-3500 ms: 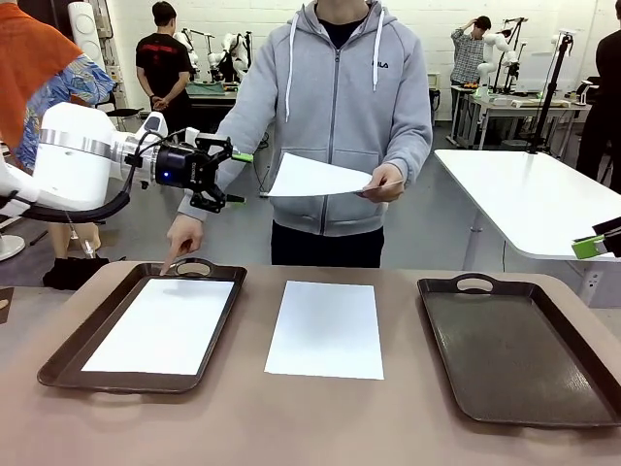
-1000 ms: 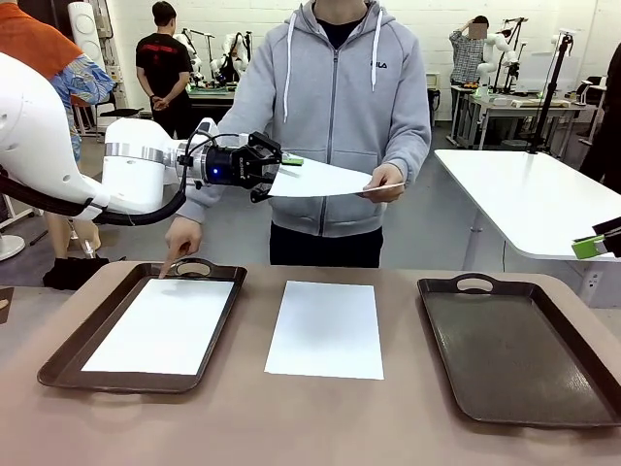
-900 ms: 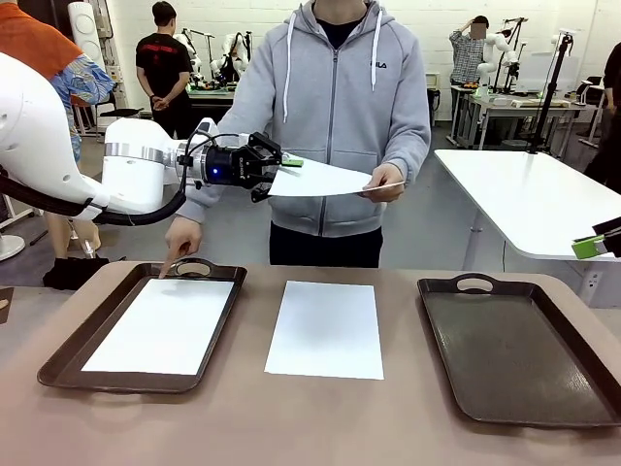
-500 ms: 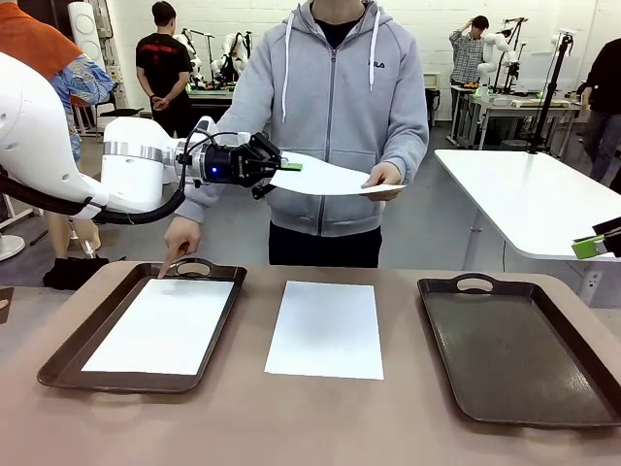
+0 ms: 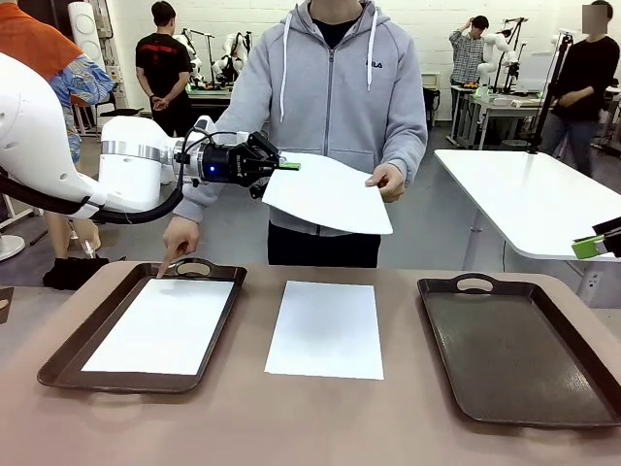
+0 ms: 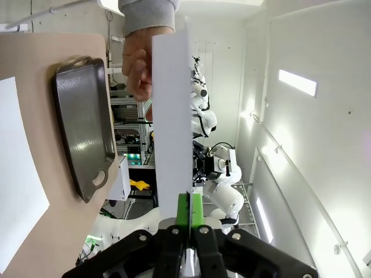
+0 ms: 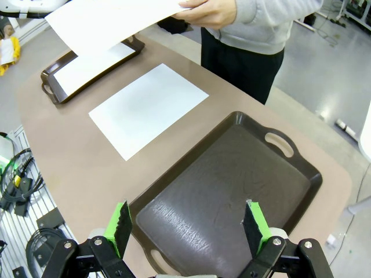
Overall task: Sort the A4 documents.
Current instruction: Receive the A4 Paper, then place the A4 Paper in the designated Handle tray.
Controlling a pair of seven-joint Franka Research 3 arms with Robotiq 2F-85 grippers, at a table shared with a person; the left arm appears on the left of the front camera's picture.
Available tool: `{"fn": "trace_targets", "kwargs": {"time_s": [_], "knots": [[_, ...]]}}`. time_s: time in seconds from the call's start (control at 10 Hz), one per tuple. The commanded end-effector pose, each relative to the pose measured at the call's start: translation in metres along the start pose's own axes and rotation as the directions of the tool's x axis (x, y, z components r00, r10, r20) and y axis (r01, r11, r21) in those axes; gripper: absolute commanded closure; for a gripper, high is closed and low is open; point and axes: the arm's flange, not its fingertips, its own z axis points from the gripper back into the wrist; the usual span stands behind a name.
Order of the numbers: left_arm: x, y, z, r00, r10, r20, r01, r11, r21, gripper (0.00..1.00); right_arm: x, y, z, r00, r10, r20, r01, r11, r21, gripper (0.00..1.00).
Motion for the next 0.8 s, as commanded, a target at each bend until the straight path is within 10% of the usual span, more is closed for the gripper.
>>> {"fn": "trace_targets", "kwargs": {"time_s": [0.0,0.7], "knots": [[0.0012,0.0003,-0.0004,1.0,-0.013,0.012,0.013,1.0,0.004,1.0,-0.0009,-0.0012,-0.0022,1.0,0.001,0.011,-0.002,1.0,0.02,0.0],[0.0012,0.0003,-0.0004,1.0,-0.013,0.012,0.013,1.0,0.004,1.0,-0.0009,-0.0012,-0.0022,1.0,0.001,0.011,-0.002,1.0,0.02,0.0]]}}
